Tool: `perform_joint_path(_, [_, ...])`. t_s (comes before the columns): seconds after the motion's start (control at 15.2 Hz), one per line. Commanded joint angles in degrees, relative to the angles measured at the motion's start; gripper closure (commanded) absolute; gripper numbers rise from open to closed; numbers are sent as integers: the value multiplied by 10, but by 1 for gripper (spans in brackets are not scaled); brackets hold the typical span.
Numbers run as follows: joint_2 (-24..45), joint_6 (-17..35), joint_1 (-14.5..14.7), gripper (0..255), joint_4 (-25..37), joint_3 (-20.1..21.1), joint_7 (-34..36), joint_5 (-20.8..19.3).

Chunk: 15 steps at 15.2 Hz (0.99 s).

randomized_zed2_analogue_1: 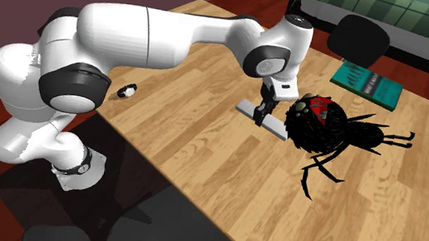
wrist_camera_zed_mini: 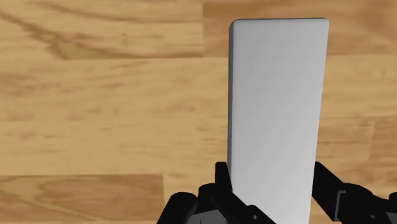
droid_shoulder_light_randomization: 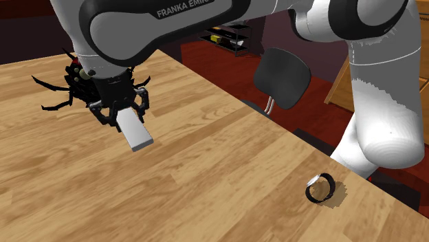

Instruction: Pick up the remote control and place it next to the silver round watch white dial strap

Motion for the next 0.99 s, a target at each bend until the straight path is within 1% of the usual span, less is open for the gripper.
perform_joint_path(0.0, [0, 0, 0, 255, 0, 0, 0, 0])
perform_joint_path(0.53, [0, 0, 0, 255, 0, 0, 0, 0])
perform_joint_path(0.92, [-2, -45, 6, 255, 44, 2, -5, 3])
